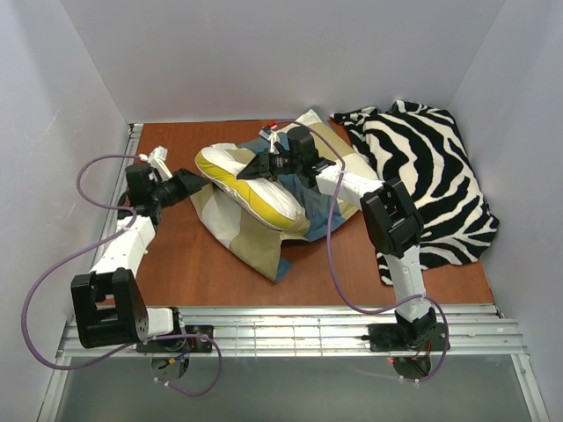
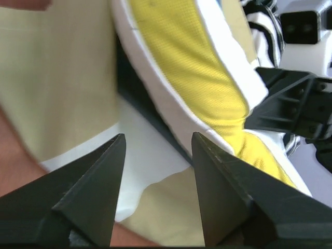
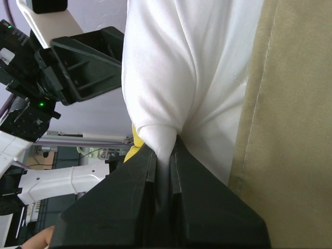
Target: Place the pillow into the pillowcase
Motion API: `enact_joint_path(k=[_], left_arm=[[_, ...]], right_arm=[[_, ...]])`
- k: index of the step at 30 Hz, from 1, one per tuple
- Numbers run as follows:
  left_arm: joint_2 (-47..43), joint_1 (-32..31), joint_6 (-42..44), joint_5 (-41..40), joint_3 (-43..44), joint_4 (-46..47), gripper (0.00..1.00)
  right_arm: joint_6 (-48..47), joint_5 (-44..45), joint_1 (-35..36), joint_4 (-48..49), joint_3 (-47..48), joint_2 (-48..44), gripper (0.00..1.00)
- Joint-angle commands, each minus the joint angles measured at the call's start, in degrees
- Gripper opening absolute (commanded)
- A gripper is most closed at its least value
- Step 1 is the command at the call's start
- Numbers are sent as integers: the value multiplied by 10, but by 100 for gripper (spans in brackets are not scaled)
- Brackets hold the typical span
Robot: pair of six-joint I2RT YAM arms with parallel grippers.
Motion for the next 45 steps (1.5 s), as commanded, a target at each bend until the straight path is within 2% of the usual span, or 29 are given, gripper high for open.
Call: enact_joint_path(k=[1,2,6,11,13,14,15,16,17,19,22,25,28,30,32,38,42,45], left_arm=[[32,-45,-59,-6,1,15,42],[46,-51,-87,-12,-7,18,35],[116,-73,-169,2,-42,167,36],[206,-108,-236,-26,-23,301,47],[242,-114,-257,-49,-10,296,50],[278,-114,-265,-57,-2,293,47],[296,-114,-258,-70,9,261,32],[314,-114,-244,-102,26,218,22],[344,-113,-232,-110,41,168,15],[354,-104,-196,-127,44,134,0],[336,-91,-156,-150,24,92,0],[309,-82,-138,-131,-11,93,0],[295,-65,-124,-43,-26,139,13],[283,-64,-123,8,-29,171,27],[256,-64,-123,28,-27,187,34],[155,-64,-128,56,-31,201,40],[105,-65,-112,3,-24,144,42],[93,-73,-91,-27,-20,136,49]], right_arm=[[48,-31,0,89,13,-13,1],[50,-29,0,98,9,-17,1],[63,-23,-1,117,-17,-39,1],[91,-22,0,142,-60,-64,1],[113,-23,1,165,-76,-70,1],[120,-23,1,171,-80,-72,1],[123,-24,0,181,-81,-74,1],[127,-23,0,184,-79,-79,1],[128,-23,-2,186,-76,-82,1],[128,-22,-8,187,-62,-90,1],[131,-13,-21,193,-51,-101,1],[136,-5,-39,197,-36,-105,1],[142,-8,-41,199,-42,-104,1],[147,-9,-39,201,-58,-105,1],[151,-8,-34,206,-69,-108,1],[169,-6,-31,222,-83,-108,1],[172,-4,-29,224,-77,-105,1],[180,-3,-28,233,-83,-104,1]])
